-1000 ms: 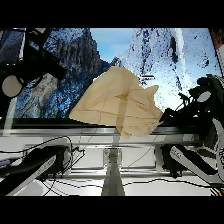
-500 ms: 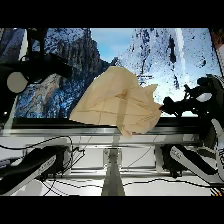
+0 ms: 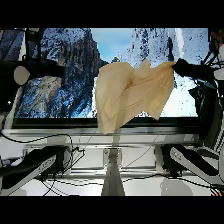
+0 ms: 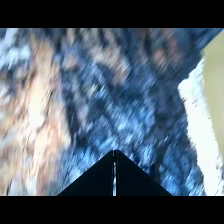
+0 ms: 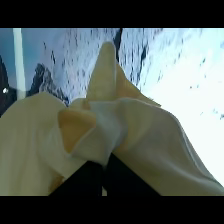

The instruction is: Fold the clothes and pants, and hang the long-sleeved shirts on hangers.

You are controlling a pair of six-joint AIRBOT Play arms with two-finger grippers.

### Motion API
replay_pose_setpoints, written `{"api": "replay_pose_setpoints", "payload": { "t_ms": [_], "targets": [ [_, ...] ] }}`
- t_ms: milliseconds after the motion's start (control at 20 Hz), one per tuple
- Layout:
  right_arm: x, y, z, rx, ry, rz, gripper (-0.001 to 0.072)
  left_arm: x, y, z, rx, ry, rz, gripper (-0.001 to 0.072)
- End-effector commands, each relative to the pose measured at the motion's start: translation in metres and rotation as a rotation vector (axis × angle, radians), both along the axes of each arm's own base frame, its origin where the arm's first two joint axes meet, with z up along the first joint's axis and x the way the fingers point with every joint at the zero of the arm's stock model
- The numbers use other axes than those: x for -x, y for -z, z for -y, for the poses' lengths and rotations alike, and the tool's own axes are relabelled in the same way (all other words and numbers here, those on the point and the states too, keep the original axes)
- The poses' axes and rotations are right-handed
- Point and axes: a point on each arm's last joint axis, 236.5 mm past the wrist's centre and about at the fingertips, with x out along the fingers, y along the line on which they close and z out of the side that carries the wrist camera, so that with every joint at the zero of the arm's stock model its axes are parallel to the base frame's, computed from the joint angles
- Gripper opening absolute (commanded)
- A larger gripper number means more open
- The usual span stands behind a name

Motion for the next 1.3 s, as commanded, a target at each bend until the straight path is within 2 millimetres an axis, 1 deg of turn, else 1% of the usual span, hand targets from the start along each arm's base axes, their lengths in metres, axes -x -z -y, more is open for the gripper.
{"api": "replay_pose_setpoints", "payload": {
  "t_ms": [0,50,100,150,200,250,300,400,500,600,650,700,750,800,900,1000,1150,1200,1250],
  "targets": [
    [-0.027,-0.032,0.006,0.132,0.000,0.130,0.0015,0.034,0.059,-0.017,0.150,-0.072,-0.254,0.0008],
    [-0.027,-0.024,0.006,0.132,-0.007,0.109,0.0016,0.049,0.075,-0.003,0.256,-0.038,-0.323,0.0008],
    [-0.026,-0.017,0.007,0.141,-0.014,0.088,0.0016,0.061,0.085,0.013,0.361,-0.007,-0.373,0.0009],
    [-0.026,-0.010,0.006,0.140,-0.020,0.069,0.0016,0.074,0.094,0.031,0.468,0.012,-0.424,0.0026],
    [-0.027,-0.005,0.006,0.138,-0.022,0.057,0.0016,0.084,0.101,0.048,0.540,0.041,-0.456,0.0176],
    [-0.027,0.000,0.006,0.134,-0.024,0.045,0.0015,0.094,0.108,0.067,0.599,0.075,-0.478,0.0396],
    [-0.027,0.003,0.006,0.133,-0.026,0.036,0.0016,0.105,0.116,0.083,0.641,0.093,-0.503,0.0448],
    [-0.026,0.004,0.005,0.133,-0.029,0.031,0.0016,0.134,0.133,0.117,0.700,0.125,-0.586,0.0448],
    [-0.026,0.005,0.005,0.133,-0.030,0.030,0.0015,0.161,0.147,0.145,0.697,0.184,-0.662,0.0448],
    [-0.026,0.005,0.005,0.131,-0.030,0.029,0.0016,0.183,0.159,0.173,0.683,0.244,-0.740,0.0448],
    [-0.026,0.005,0.004,0.131,-0.031,0.028,0.0016,0.195,0.164,0.190,0.701,0.263,-0.793,0.0451],
    [-0.025,0.005,0.004,0.129,-0.033,0.024,0.0016,0.208,0.170,0.206,0.722,0.270,-0.850,0.0520],
    [-0.025,0.006,0.004,0.127,-0.034,0.021,0.0016,0.217,0.177,0.218,0.732,0.268,-0.895,0.0598],
    [-0.024,0.007,0.003,0.126,-0.038,0.016,0.0015,0.226,0.187,0.226,0.728,0.263,-0.937,0.0632],
    [-0.022,0.008,0.002,0.124,-0.042,0.010,0.0015,0.238,0.205,0.232,0.701,0.255,-1.002,0.0631],
    [-0.022,0.008,0.002,0.124,-0.042,0.010,0.0016,0.245,0.211,0.240,0.704,0.291,-1.021,0.0631],
    [-0.022,0.008,0.002,0.124,-0.042,0.010,0.0015,0.246,0.201,0.261,0.780,0.341,-1.000,0.0630],
    [-0.022,0.008,0.002,0.124,-0.042,0.010,0.0016,0.244,0.197,0.267,0.799,0.355,-0.987,0.0615],
    [-0.022,0.008,0.002,0.124,-0.042,0.010,0.0016,0.242,0.195,0.269,0.800,0.359,-0.981,0.0535]
  ]
}}
